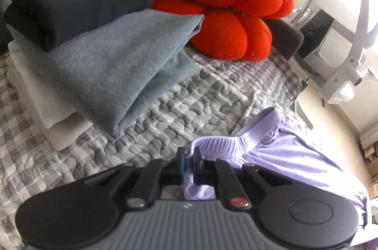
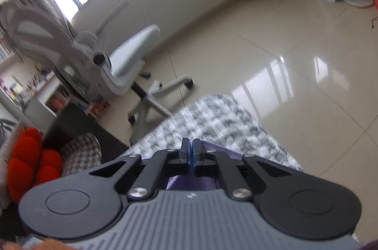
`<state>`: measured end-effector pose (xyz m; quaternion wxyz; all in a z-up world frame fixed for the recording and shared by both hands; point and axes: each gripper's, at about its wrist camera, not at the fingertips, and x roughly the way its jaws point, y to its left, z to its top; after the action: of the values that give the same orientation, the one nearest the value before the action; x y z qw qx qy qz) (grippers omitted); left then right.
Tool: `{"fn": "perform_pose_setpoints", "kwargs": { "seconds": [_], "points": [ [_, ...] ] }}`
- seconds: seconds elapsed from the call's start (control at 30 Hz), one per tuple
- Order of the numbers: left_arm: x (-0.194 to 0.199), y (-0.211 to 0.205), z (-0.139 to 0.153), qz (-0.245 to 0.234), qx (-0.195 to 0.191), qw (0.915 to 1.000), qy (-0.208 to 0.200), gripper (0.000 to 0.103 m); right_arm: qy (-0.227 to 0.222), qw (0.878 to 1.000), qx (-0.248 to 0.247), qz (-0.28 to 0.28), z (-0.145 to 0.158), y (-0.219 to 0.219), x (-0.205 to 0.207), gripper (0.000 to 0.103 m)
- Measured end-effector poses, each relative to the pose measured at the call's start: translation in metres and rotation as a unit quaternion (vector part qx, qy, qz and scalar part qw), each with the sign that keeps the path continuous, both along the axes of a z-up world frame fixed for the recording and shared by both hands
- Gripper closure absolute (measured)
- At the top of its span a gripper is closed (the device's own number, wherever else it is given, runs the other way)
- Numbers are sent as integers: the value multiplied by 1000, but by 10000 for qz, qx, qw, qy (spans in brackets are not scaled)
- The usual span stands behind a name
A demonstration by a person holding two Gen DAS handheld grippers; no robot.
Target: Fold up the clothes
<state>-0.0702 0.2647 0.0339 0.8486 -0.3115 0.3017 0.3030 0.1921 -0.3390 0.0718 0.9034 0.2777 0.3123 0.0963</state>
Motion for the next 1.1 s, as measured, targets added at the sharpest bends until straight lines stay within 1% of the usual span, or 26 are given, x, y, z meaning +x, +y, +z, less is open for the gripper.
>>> {"fn": "perform_pose_setpoints", "kwargs": {
  "seconds": [0.07,0.13,0.17,0.23,0.27,0.33,0.4,0.47,0.5,0.53,0.57,0.7,0.73,0.8,0.83,0.93,1.03,1.1],
  "points": [
    [-5,3,1,30,-122,9998,-147,97,-645,9978,-82,-101,26,-7,-32,100],
    [-10,7,1,32,-284,9992,-285,97,-1288,9913,-163,-202,51,-14,-63,100],
    [-12,6,2,21,-265,9992,-284,97,-1506,9882,-210,-212,60,-19,-81,100],
    [-14,4,4,-29,-194,9995,-258,97,-1555,9872,-258,-245,62,-27,-109,100],
    [-15,3,5,-76,-182,9995,-232,97,-1406,9893,-284,-260,54,-31,-120,100],
    [-17,2,2,-128,-239,9996,-123,97,-982,9939,-335,-364,26,-38,-133,100],
    [-19,2,-1,-180,-295,9994,-15,97,-310,9973,-360,-564,-7,-46,-133,100],
    [-20,1,-4,-231,-348,9991,90,97,364,9968,-135,-701,-35,-56,-131,100],
    [-23,0,-4,-238,-318,9992,94,97,553,9957,-51,-739,-43,-60,-132,100],
    [-26,-2,-4,-244,-289,9992,98,97,626,9949,3,-786,-47,-65,-135,100],
    [-29,-3,-5,-252,-262,9993,98,97,581,9948,51,-830,-46,-67,-138,100],
    [-41,-2,-4,-312,-356,9988,-158,97,422,9939,237,-994,-41,-71,-152,100],
    [-45,-2,-4,-294,-357,9987,-207,97,474,9933,231,-1026,-42,-70,-153,100],
    [-50,-3,-3,-254,-196,9993,-206,97,621,9917,222,-1105,-44,-69,-158,100],
    [-52,-3,-4,-248,-213,9993,-198,97,716,9905,219,-1153,-46,-70,-161,100],
    [-56,0,-7,-214,-276,9992,-172,97,811,9874,354,-1315,-53,-80,-173,100],
    [-56,1,-8,-240,-254,9993,-115,97,866,9874,294,-1293,-53,-81,-177,100],
    [-51,-2,-11,-325,-170,9993,40,97,988,9872,246,-1231,-56,-80,-177,99]
  ]
}}
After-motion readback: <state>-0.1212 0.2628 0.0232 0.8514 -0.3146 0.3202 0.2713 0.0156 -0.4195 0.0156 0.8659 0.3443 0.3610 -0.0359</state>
